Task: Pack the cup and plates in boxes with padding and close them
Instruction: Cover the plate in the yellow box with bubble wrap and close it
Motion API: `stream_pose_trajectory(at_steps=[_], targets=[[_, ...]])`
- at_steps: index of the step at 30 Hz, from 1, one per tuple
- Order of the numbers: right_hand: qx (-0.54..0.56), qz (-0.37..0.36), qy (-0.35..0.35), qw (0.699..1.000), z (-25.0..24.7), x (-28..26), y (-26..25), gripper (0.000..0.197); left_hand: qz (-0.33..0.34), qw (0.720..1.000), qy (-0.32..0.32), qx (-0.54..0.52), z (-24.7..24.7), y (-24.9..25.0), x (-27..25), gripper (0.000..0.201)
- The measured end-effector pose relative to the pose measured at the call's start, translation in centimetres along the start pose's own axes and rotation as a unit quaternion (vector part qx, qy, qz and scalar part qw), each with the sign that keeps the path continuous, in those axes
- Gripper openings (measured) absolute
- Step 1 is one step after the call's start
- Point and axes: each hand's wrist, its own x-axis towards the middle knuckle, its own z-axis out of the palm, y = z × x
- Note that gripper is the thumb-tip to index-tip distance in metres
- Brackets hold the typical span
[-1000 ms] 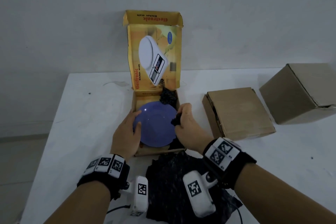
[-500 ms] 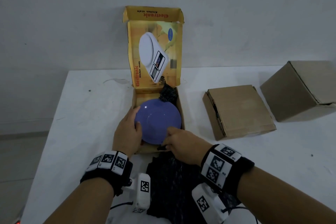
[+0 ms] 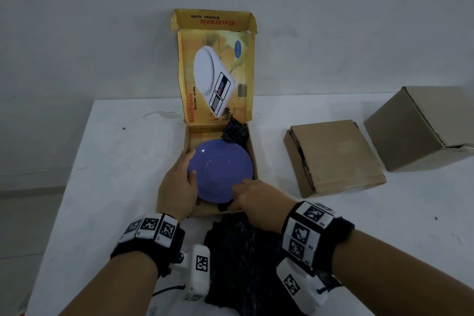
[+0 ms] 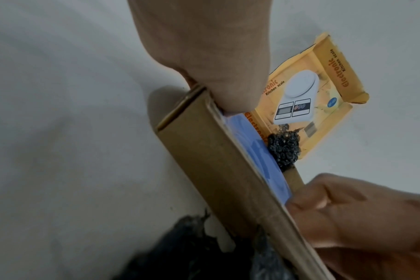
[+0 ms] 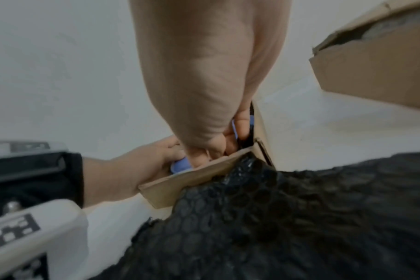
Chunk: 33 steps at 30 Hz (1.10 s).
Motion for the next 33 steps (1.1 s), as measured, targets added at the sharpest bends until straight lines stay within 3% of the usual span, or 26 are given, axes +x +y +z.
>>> stream_pose_trajectory(at_steps=[4,5,7,9,14,17,21,24,26,30,33], targets=[[0.144,0.006,0.123,0.982,-0.4,-2.2,-0.1,0.019,0.008,1.000,-0.003,0.003,-0.2,0.1,-0.2,0.046],[0.151,-0.007,0.114,0.982,-0.2,-2.9,-0.3,0.027,0.005,1.000,-0.004,0.001,-0.3,0.2,-0.2,0.046],[0.094,-0.034,0.018,0.995,1.1,-4.1,-0.7,0.050,-0.004,1.000,-0.004,0.000,-0.3,0.4,-0.3,0.046],[0.032,-0.043,-0.046,0.997,2.7,-4.7,-0.7,0.060,-0.015,1.000,-0.009,0.005,-0.4,0.6,-0.3,0.046],[0.086,-0.045,0.039,0.995,3.6,-5.7,-0.1,0.017,-0.020,1.000,-0.015,0.000,-0.5,0.7,-0.3,0.046],[0.166,-0.014,0.079,0.983,2.1,-6.2,0.0,0.016,-0.014,1.000,-0.011,-0.007,-0.5,0.7,-0.4,0.045],[0.348,0.061,0.171,0.920,-0.8,-6.4,1.2,0.033,-0.006,1.000,-0.012,-0.006,-0.4,0.5,-0.2,0.044],[0.390,0.120,0.224,0.885,-1.7,-6.0,2.4,0.040,0.006,1.000,-0.008,-0.003,-0.4,0.5,-0.3,0.043],[0.406,0.169,0.241,0.865,-2.0,-5.4,3.0,0.034,-0.002,1.000,-0.007,-0.005,-0.4,0.5,-0.4,0.042],[0.513,0.216,0.295,0.777,-2.7,-4.4,2.7,0.037,-0.018,1.000,-0.009,-0.003,-0.3,0.6,-0.4,0.041],[0.527,0.224,0.321,0.754,-3.3,-3.3,2.1,0.025,-0.020,1.000,-0.008,-0.010,-0.2,0.6,-0.5,0.041]])
